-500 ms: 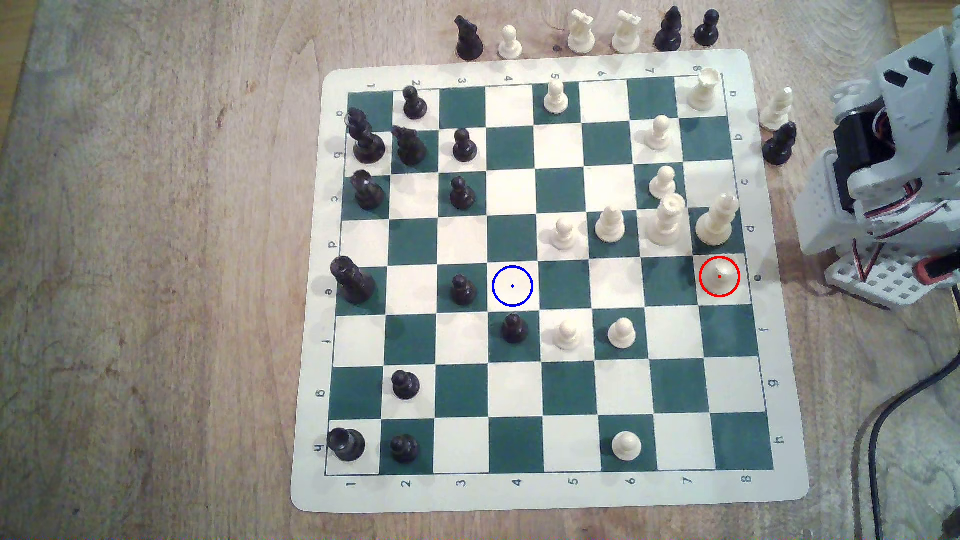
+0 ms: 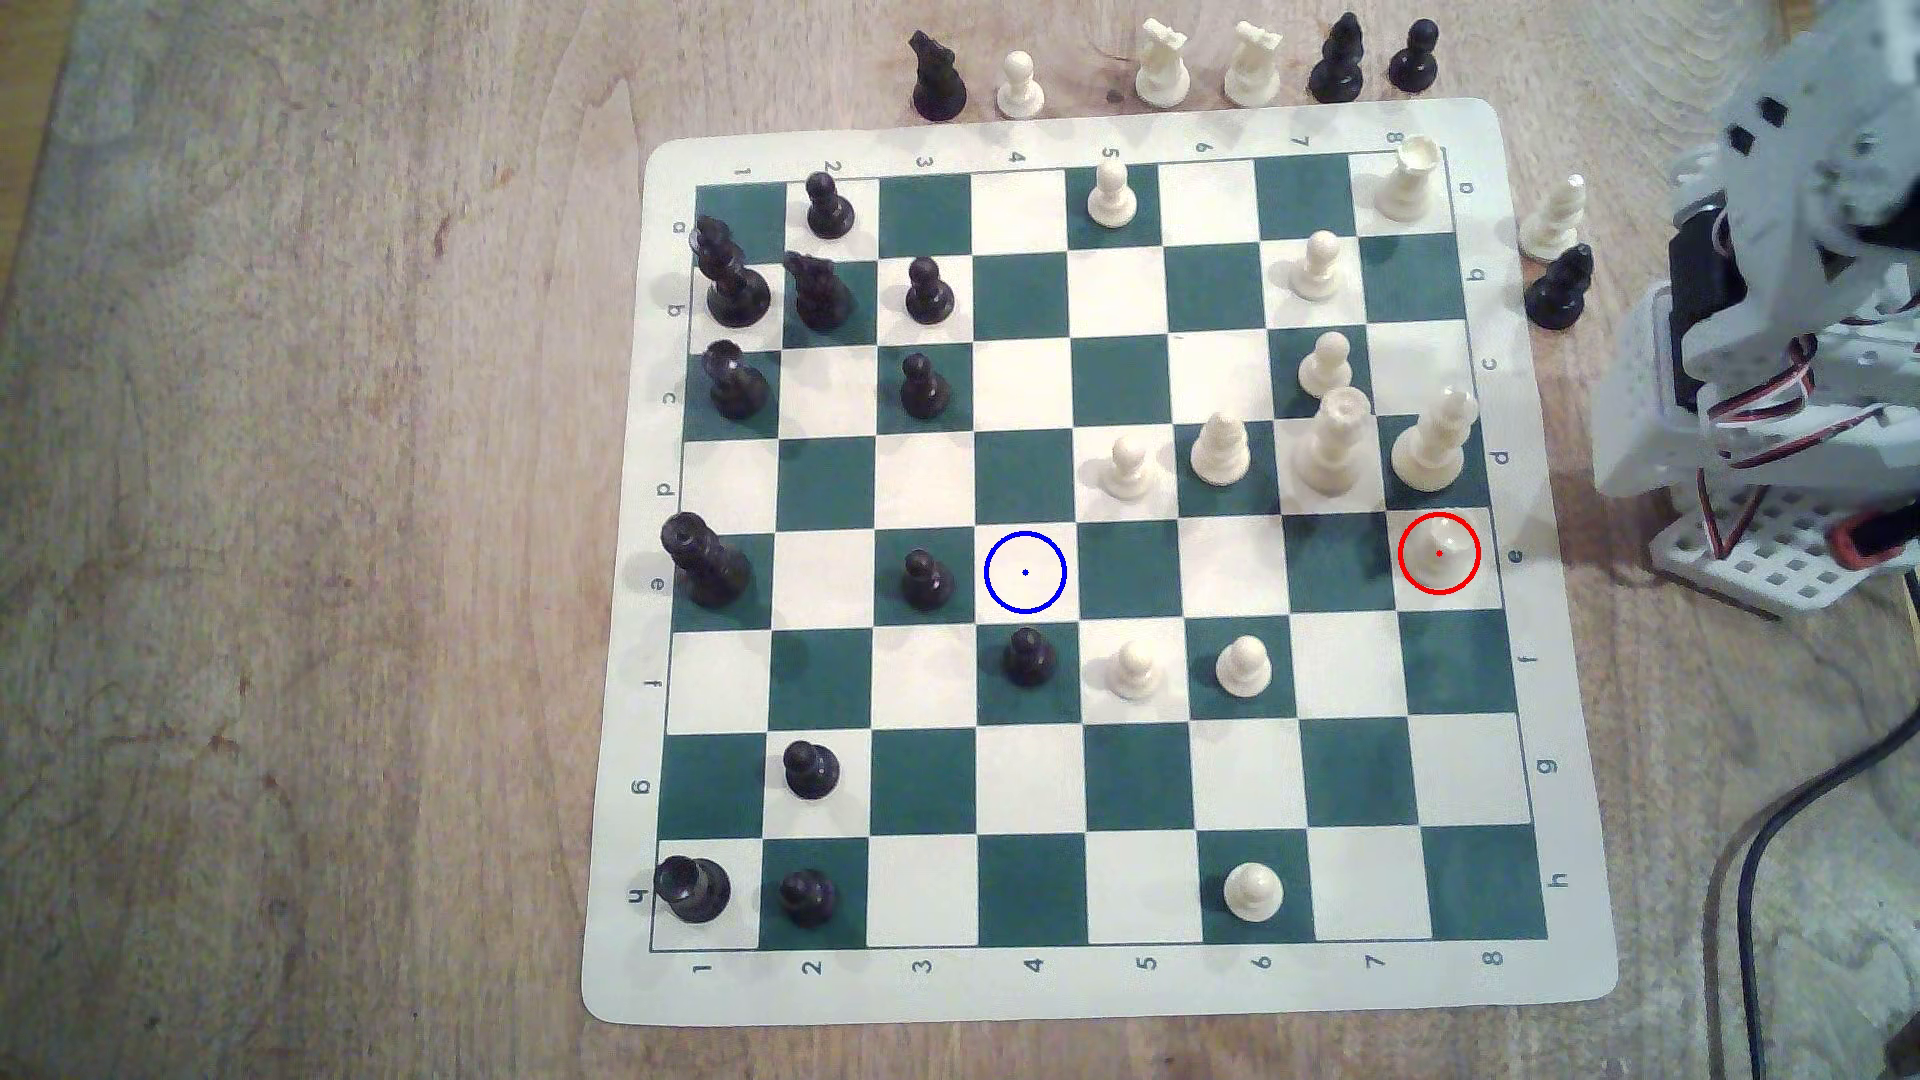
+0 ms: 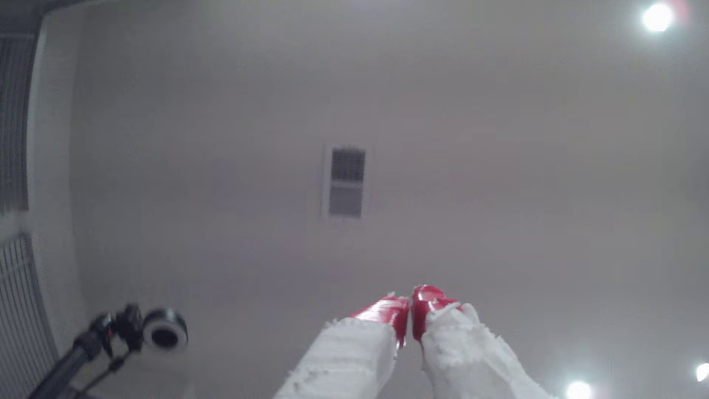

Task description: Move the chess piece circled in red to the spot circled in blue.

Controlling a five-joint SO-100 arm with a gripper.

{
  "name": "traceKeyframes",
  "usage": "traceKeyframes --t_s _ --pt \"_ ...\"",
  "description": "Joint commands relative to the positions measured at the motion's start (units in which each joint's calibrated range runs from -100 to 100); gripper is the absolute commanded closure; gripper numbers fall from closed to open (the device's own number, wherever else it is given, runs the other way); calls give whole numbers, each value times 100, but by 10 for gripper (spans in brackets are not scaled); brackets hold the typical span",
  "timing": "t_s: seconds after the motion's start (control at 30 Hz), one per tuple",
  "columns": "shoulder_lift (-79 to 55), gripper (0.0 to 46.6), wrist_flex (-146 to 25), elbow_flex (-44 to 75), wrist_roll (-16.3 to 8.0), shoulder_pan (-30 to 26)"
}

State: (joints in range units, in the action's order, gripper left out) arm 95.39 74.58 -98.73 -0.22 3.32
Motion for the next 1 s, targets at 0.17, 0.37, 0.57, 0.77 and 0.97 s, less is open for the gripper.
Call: traceKeyframes --t_s 0.17,0.37,0.57,0.77,0.97 --pt "28 464 -6000 1505 -20 47" --pt "28 464 -9186 2475 -122 376" --pt "-167 464 -11725 3464 -928 329" --pt "-897 464 -13789 4452 -1001 -477" --pt "-2052 464 -15132 5449 -166 -594"
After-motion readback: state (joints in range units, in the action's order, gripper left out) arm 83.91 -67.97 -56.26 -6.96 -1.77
